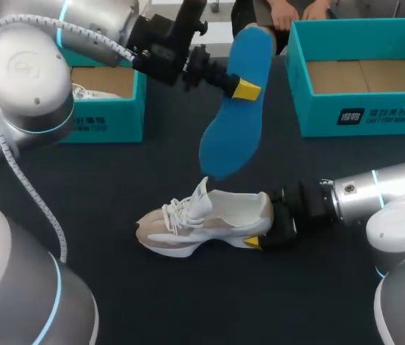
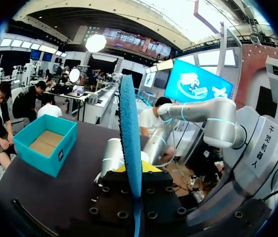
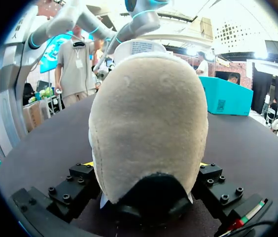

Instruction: Take the shoe out of the shoebox, open the shoe tongue, remove and reinsert the insole, then place the shoe into the shoebox

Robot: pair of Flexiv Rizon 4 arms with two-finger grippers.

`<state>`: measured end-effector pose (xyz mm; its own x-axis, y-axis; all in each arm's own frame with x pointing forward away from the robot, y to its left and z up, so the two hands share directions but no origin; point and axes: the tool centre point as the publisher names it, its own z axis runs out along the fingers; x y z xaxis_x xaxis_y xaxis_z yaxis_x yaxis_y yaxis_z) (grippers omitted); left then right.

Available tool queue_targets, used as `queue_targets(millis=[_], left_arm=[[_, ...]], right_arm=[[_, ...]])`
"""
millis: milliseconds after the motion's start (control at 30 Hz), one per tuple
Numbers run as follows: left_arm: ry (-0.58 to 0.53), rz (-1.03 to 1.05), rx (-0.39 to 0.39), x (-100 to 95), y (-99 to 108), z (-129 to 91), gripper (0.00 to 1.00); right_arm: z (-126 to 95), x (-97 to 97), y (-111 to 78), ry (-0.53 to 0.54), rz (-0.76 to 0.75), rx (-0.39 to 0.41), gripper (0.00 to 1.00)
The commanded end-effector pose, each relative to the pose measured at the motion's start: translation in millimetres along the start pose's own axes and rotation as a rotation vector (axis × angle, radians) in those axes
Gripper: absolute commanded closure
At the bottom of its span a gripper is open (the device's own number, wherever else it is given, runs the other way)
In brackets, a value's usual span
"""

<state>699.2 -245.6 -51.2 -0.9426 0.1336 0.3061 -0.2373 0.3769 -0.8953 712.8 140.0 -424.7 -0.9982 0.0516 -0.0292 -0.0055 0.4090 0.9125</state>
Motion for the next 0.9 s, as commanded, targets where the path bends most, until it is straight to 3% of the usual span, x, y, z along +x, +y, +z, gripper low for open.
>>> queue_targets(millis=[33, 767, 900], left_arm=[[-0.006, 0.001, 0.027, 5.5, 7, -12, 1.0], [-0.006, 0.001, 0.027, 5.5, 7, -12, 1.0], [0.014, -0.099, 0.087, 26.7, -3, -13, 1.0]], right_arm=[[3, 0.8, -0.9, -0.001, 0.0, 0.003, 1.0], [3, 0.8, -0.9, -0.001, 0.0, 0.003, 1.0], [3, 0.8, -0.9, -0.001, 0.0, 0.003, 1.0]])
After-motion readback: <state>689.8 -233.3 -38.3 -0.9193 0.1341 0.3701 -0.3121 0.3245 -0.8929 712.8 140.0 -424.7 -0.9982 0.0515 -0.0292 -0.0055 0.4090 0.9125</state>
